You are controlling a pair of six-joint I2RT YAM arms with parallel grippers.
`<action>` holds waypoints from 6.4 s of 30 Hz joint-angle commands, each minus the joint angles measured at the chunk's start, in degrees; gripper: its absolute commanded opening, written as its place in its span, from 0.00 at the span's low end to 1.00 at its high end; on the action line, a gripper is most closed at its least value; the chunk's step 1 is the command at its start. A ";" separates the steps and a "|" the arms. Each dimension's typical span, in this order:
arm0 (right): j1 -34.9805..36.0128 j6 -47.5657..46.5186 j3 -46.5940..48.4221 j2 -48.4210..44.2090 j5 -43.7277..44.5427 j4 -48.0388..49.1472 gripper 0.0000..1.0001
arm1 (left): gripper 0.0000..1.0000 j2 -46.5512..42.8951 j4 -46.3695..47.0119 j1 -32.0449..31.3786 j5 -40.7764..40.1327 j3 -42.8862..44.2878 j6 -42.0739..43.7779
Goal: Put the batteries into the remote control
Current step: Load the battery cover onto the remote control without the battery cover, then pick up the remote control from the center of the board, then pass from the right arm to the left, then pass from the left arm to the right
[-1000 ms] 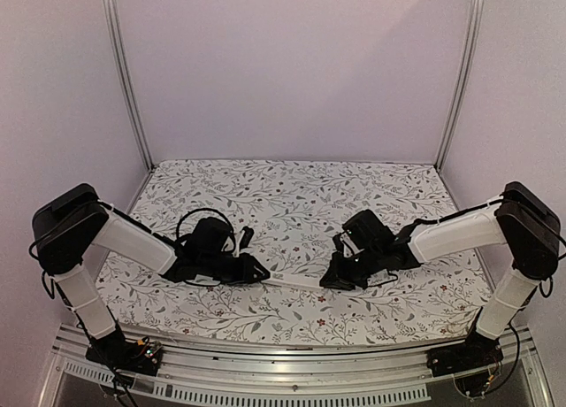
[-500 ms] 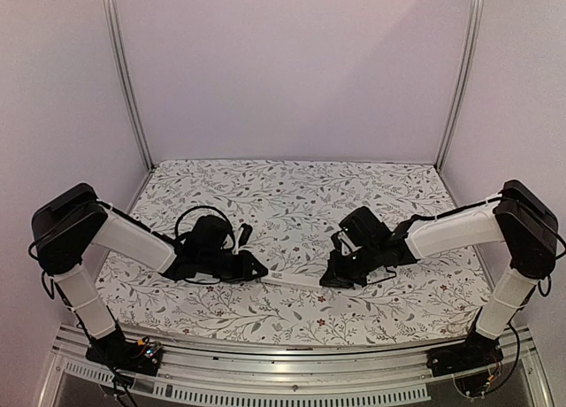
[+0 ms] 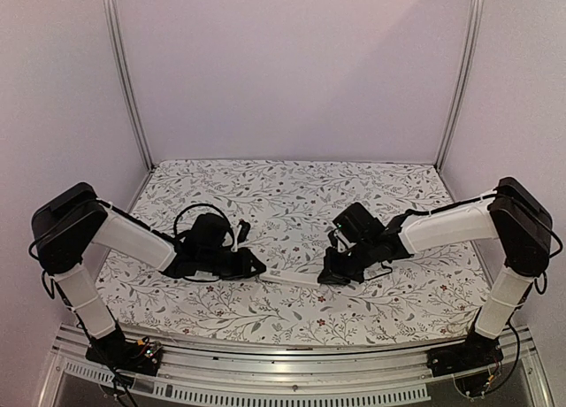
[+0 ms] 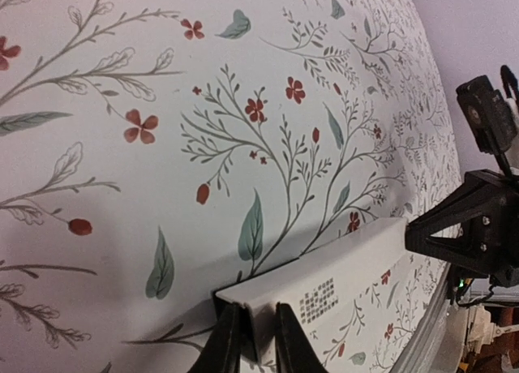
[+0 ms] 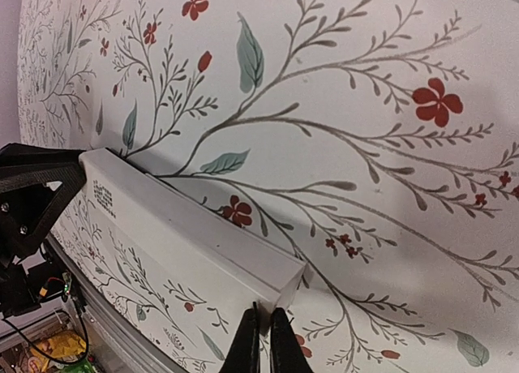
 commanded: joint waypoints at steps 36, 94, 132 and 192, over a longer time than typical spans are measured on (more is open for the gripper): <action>4.06 -3.72 3.61 6.53 6.02 2.69 0.27 | 0.14 0.29 -1.43 -1.53 2.68 -1.58 0.16; 6.76 -81.57 27.24 23.55 1.46 -5.15 0.42 | 0.70 -58.09 -9.35 -2.55 -37.20 -21.36 5.18; 6.31 -66.17 16.42 -13.32 -31.97 29.86 0.14 | 0.69 -43.70 17.04 -16.64 -5.62 -2.42 49.26; 11.26 -69.65 15.77 2.54 12.08 33.68 0.63 | 0.00 -39.10 -18.40 -12.21 -45.19 11.70 11.56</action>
